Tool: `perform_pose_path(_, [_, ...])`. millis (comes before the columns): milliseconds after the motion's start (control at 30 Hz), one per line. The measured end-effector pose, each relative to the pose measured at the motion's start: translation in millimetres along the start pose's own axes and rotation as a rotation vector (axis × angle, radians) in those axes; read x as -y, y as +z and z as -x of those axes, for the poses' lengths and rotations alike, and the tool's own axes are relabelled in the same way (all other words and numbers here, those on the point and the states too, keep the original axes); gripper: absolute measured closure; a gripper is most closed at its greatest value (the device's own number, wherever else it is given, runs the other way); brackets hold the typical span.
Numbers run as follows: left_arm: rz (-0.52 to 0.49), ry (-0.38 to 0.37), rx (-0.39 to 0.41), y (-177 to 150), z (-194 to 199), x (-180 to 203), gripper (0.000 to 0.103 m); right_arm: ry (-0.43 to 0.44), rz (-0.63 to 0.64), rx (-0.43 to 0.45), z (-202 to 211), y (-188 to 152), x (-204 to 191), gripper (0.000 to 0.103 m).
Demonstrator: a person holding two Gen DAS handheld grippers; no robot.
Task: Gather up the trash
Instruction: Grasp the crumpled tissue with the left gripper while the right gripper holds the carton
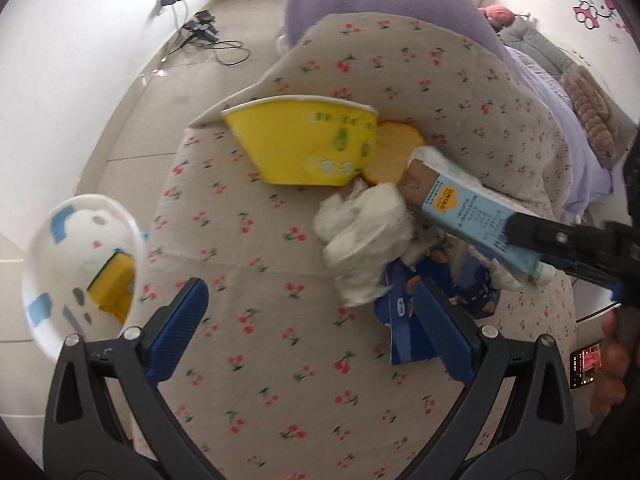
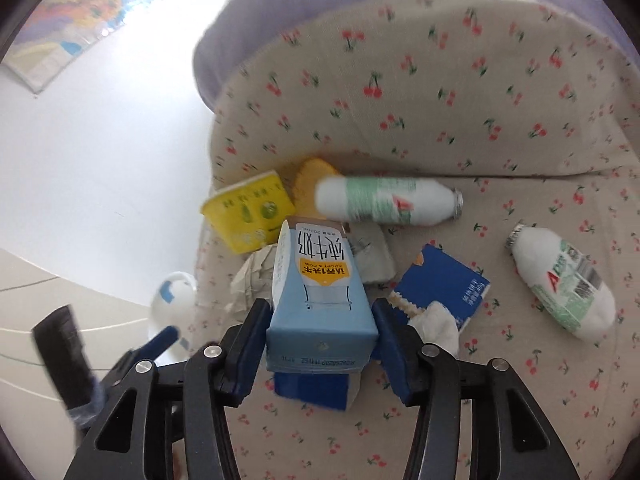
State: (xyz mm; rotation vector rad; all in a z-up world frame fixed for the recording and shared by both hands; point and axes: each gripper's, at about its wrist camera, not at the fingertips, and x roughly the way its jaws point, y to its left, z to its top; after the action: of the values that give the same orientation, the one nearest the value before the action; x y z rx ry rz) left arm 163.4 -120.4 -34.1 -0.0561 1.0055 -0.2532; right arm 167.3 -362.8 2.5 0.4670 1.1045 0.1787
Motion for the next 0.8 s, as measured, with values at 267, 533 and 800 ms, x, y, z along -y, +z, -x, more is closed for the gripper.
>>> perform_pose_path(267, [0.021,-0.092,0.011,8.7,-19.2,13.2,0.023,-0.001,-0.02,0.061,32.0,-12.2,11.5,0.05])
perform_pose_path(533, [0.023,-0.116,0.007,13.0,-34.7,19.9,0.055,-0.013,-0.046,0.073,45.6,-9.1,23.0,0.05])
perform_pose_path(800, [0.043,-0.147,0.009,11.5,-26.0,8.0,0.078,-0.022,-0.034,0.088,54.1,-13.4,20.1,0.05])
